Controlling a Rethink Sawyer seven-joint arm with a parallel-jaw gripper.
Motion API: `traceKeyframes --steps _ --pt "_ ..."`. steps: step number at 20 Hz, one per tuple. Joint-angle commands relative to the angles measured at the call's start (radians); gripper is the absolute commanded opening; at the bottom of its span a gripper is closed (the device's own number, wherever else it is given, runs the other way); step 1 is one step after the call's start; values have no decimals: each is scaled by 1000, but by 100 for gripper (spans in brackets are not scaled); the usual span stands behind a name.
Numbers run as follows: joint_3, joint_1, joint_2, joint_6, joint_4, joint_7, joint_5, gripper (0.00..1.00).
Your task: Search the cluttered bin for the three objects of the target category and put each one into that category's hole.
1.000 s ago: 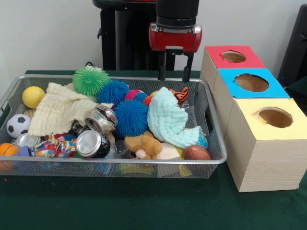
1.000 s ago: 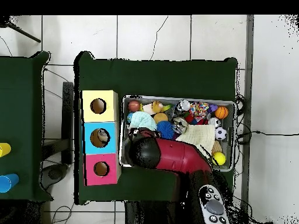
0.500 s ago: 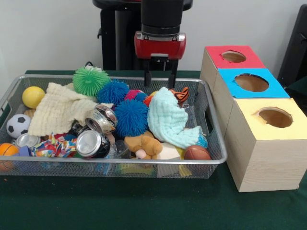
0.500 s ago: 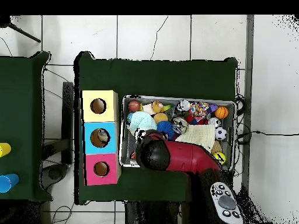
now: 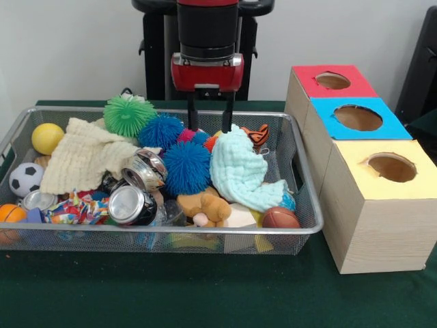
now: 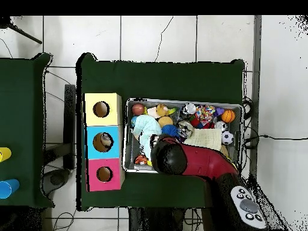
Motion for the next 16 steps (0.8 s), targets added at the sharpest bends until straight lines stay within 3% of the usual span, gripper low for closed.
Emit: traceKeyframes --steps 1,12,16 --pt "109 -61 43 104 -61 -99 -75 100" --pt "152 -146 14 125 -126 -119 -124 100" --pt "170 -159 28 195 -174 -144 -120 100"
